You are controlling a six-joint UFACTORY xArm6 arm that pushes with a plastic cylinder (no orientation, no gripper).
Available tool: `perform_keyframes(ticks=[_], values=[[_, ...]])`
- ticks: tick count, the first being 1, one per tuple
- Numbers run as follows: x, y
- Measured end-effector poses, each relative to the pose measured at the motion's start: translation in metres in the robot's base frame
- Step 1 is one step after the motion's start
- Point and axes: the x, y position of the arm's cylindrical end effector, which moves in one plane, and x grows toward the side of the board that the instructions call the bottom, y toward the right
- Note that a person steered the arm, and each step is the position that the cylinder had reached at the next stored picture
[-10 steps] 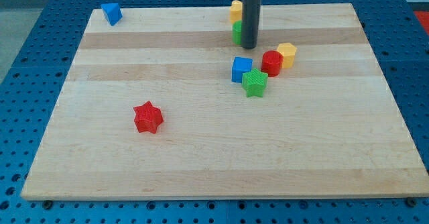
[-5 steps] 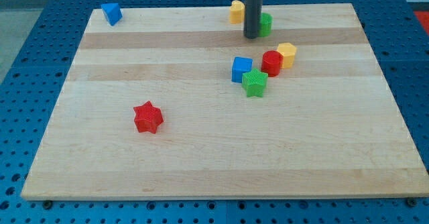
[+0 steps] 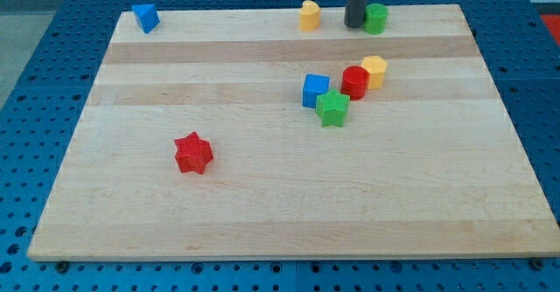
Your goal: Move the green circle towards the top right side of the board
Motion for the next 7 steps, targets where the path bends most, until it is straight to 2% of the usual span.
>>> perform_keyframes(ticks=[2, 3, 4, 5, 6, 7], values=[[0.0, 0.052], [0.008, 0.024], [0.025, 0.021], [0.048, 0.049], [0.05, 0.075], [0.027, 0.079]])
